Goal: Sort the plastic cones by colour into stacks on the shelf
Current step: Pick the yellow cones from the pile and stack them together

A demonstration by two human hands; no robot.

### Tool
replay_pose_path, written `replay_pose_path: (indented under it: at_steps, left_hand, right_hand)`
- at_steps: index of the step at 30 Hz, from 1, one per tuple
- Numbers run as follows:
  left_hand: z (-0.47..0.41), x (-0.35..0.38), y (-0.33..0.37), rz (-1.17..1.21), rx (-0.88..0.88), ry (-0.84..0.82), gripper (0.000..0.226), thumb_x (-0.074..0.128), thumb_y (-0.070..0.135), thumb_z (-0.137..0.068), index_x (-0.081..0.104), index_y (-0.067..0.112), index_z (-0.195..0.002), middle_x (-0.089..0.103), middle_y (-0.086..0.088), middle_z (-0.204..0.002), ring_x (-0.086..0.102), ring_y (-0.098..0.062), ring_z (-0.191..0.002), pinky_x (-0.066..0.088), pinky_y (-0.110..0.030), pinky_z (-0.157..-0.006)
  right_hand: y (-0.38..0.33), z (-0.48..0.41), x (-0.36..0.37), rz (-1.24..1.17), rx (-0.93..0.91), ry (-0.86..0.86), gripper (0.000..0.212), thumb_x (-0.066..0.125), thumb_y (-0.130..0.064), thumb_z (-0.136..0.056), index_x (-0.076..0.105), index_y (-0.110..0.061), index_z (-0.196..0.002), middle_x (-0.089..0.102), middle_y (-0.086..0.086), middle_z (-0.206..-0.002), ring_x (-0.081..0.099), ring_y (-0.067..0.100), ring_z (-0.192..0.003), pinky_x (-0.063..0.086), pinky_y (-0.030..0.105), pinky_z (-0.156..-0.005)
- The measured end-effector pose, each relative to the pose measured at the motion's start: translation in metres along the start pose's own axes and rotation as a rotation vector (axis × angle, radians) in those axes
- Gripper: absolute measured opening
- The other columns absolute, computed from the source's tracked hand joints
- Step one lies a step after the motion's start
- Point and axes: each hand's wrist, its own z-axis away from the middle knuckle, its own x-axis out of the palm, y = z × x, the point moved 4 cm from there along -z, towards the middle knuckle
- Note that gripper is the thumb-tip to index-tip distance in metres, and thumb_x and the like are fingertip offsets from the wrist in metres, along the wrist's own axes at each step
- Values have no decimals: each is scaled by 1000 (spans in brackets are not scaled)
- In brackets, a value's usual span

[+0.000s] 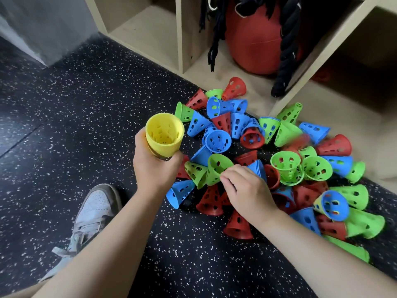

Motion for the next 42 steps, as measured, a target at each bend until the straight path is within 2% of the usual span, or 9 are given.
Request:
replay_pose_path:
  at_steps: [8, 14, 16, 19, 24, 26, 31, 38, 42]
  left_hand:
    - [-8, -7, -3, 2, 10, 62, 69, 77, 20, -69, 43, 39, -126, 59, 20, -107, 57, 6, -93, 42, -10, -79]
    - [-13, -10, -7, 7, 3, 80, 71, 79, 18, -70, 45, 35, -130, 61, 17, -111, 59, 0, -96, 45, -16, -83]
    - [-14, -11, -6, 3, 12, 78, 71, 79, 17, -70, 45, 36, -129, 61, 16, -112, 59, 0, -96, 44, -13, -82]
    - [-16, -9, -4, 4, 14, 67, 71, 79, 16, -71, 44, 37, -128, 60, 15, -113, 58, 3, -96, 42, -10, -81]
    - [-17, -4, 1, 6, 31, 32, 68, 74, 26, -66, 42, 41, -125, 58, 19, -109, 56, 8, -93, 43, -14, -80]
    - [-15, -2, 1, 9, 31, 23, 69, 74, 25, -66, 41, 44, -124, 59, 17, -111, 57, 4, -94, 47, -21, -83]
    - [-6, 6, 6, -21, 39, -5, 71, 78, 18, -69, 41, 46, -123, 61, 14, -110, 61, -9, -95, 54, -36, -87]
    - [11, 21, 23, 1, 90, -67, 73, 79, 15, -70, 44, 41, -128, 61, 21, -111, 60, -2, -96, 54, -40, -90]
    - [21, 31, 32, 8, 115, -94, 72, 78, 12, -71, 43, 48, -123, 62, 22, -108, 60, 0, -92, 54, -38, -87]
  right_hand:
    - [-7, -16, 31, -138, 203, 28, 8, 68, -6, -90, 74, -2, -89, 71, 5, -88, 67, 22, -75, 55, 36, -67]
    - [-13, -24, 63, -108, 289, -207, 22, 73, -24, -87, 75, -5, -100, 71, 5, -104, 65, 25, -96, 57, 36, -84]
    - [-16, -23, 67, -35, 242, -255, 22, 77, -24, -83, 74, -7, -97, 70, 4, -100, 61, 28, -96, 58, 37, -78]
    - [-14, -24, 62, -12, 207, -192, 7, 79, -9, -78, 74, -8, -82, 69, 2, -83, 59, 31, -82, 57, 41, -60]
    - [-9, -38, 19, -40, 203, 12, 8, 73, -7, -85, 72, -5, -92, 68, 3, -87, 58, 24, -83, 52, 34, -78]
    - [3, -46, -7, -10, 202, 73, 10, 72, -7, -87, 72, -5, -97, 70, 5, -92, 61, 25, -86, 51, 35, -82]
    - [46, -56, -60, 178, 176, 132, 14, 68, -7, -90, 72, -4, -103, 69, 7, -96, 61, 31, -88, 50, 37, -81]
    - [93, -36, -124, 405, 106, 143, 11, 68, -7, -91, 74, -3, -100, 70, 10, -92, 58, 35, -80, 45, 37, -78]
    - [99, -12, -141, 461, 23, 94, 8, 71, -6, -89, 75, -6, -97, 70, 7, -91, 56, 32, -76, 48, 35, -74]
